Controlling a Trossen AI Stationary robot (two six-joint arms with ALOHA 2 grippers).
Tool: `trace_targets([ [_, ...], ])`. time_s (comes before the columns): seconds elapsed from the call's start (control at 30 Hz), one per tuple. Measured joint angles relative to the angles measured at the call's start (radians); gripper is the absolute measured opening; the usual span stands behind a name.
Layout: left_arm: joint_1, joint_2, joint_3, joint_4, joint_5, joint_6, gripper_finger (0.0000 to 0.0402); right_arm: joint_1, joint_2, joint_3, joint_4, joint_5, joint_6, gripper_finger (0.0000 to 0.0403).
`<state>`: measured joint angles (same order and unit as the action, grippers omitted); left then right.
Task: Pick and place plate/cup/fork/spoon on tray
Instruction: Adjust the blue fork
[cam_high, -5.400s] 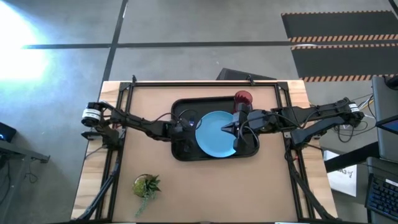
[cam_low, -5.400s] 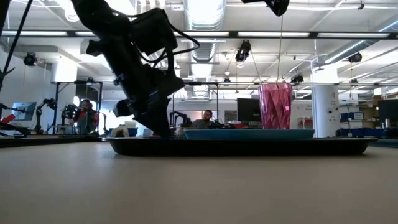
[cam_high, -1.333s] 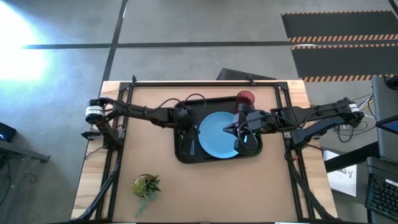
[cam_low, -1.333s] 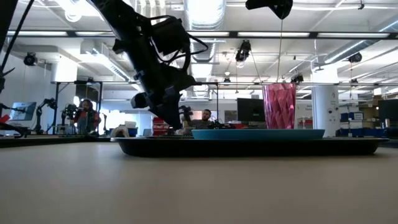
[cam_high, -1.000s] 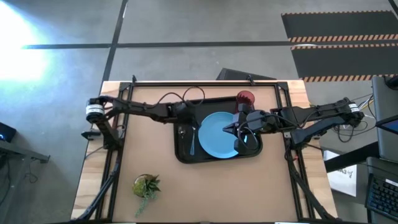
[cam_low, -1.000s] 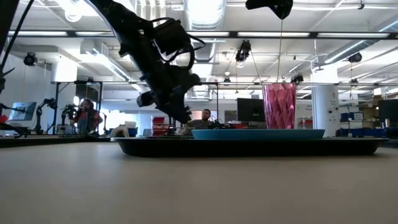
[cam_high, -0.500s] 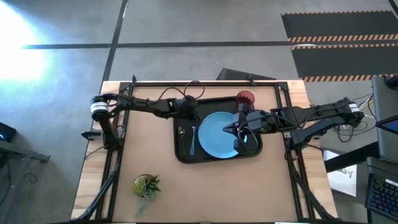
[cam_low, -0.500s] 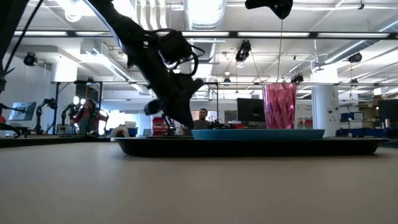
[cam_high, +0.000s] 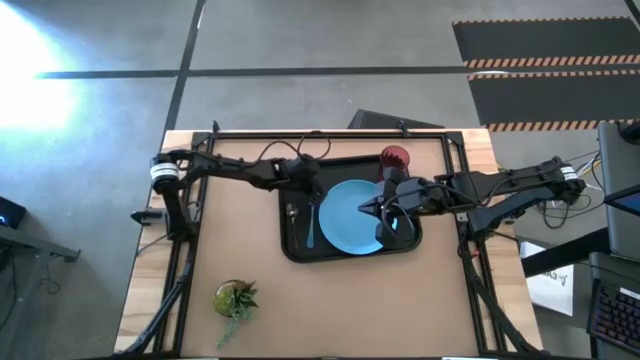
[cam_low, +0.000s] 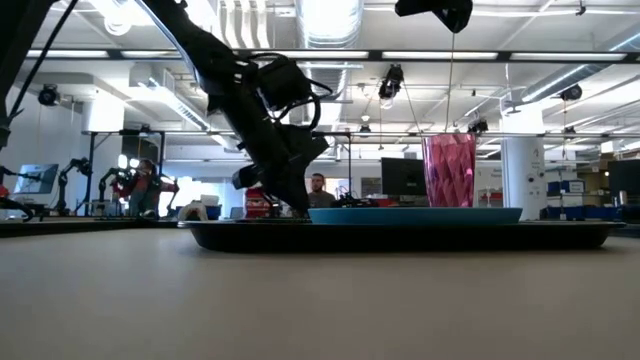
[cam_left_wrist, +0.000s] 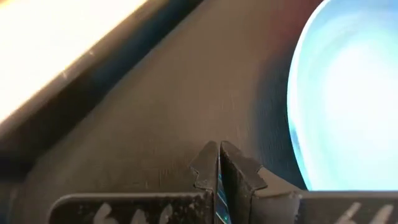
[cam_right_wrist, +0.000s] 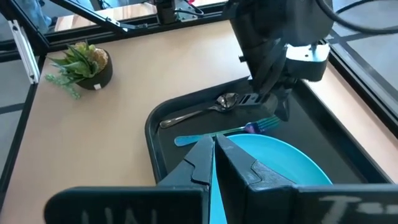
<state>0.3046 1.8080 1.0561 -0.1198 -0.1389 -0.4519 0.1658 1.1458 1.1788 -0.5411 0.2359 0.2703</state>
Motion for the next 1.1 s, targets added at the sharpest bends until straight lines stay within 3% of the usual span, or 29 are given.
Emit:
trace_targets([
  [0.3, 0.016, -0.006, 0.054, -0.002, -0.025, 0.041, 0.0000, 0.000, 0.000, -0.010, -0.001, 0.000, 0.008, 0.0009],
  [0.7, 0.017, -0.005, 0.047, -0.111, -0.023, 0.012, 0.0000, 0.000, 0.000, -0.011, 0.000, 0.000, 0.007, 0.0009],
  [1.1, 0.017, -0.004, 0.047, -0.118, -0.007, -0.021, 0.0000, 0.000, 0.000, -0.011, 0.002, 0.000, 0.009, 0.0009],
])
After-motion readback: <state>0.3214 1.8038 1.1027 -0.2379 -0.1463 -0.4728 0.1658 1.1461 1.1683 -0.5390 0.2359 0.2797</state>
